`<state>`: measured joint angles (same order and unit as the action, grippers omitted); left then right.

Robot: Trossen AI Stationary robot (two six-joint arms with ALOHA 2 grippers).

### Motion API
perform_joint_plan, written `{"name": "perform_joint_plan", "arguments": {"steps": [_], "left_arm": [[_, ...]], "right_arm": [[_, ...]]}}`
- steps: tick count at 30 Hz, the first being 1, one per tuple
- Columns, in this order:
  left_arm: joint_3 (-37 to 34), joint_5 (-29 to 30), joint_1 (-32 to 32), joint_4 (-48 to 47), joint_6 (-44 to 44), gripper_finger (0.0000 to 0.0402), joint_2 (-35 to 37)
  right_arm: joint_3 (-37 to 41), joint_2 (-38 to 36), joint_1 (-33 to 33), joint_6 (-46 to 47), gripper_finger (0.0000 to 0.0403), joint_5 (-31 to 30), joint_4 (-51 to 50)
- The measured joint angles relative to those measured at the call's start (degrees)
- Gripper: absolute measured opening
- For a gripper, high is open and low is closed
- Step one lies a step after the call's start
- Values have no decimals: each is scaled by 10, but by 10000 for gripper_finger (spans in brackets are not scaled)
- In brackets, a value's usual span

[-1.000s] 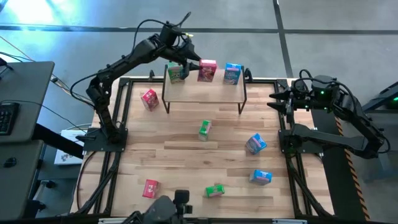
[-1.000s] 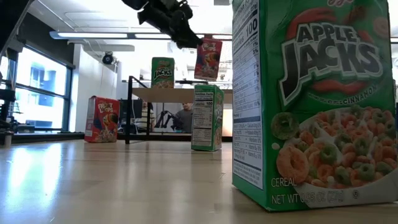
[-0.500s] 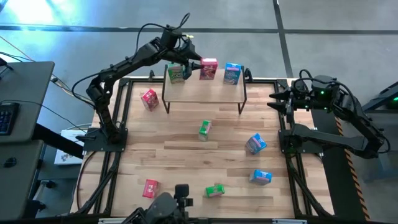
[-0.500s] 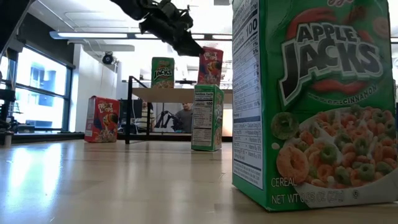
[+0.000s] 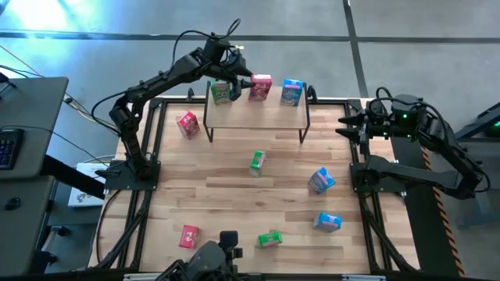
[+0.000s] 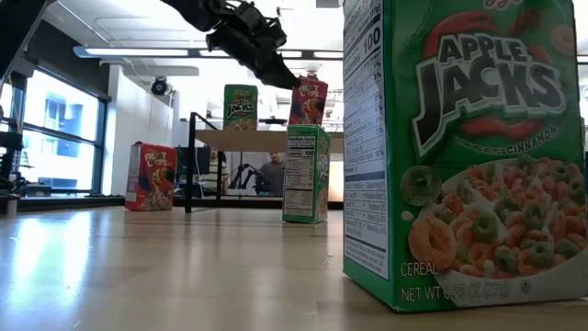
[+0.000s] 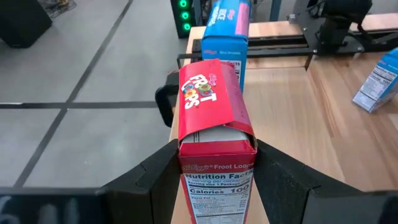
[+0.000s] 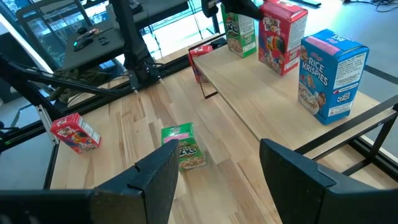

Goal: Stack cereal on shelf
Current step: Put the right red cereal box on the shelf

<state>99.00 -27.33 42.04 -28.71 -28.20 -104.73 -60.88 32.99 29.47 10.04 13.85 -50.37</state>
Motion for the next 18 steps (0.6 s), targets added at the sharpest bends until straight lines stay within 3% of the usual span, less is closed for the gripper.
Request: {"name": "perform_joint_plan", "arguments": {"steps": [18], "left_arm": [[0, -3, -5, -17, -10, 177, -14]], "right_arm": [[0, 0, 0, 0, 216, 0, 0]]}}
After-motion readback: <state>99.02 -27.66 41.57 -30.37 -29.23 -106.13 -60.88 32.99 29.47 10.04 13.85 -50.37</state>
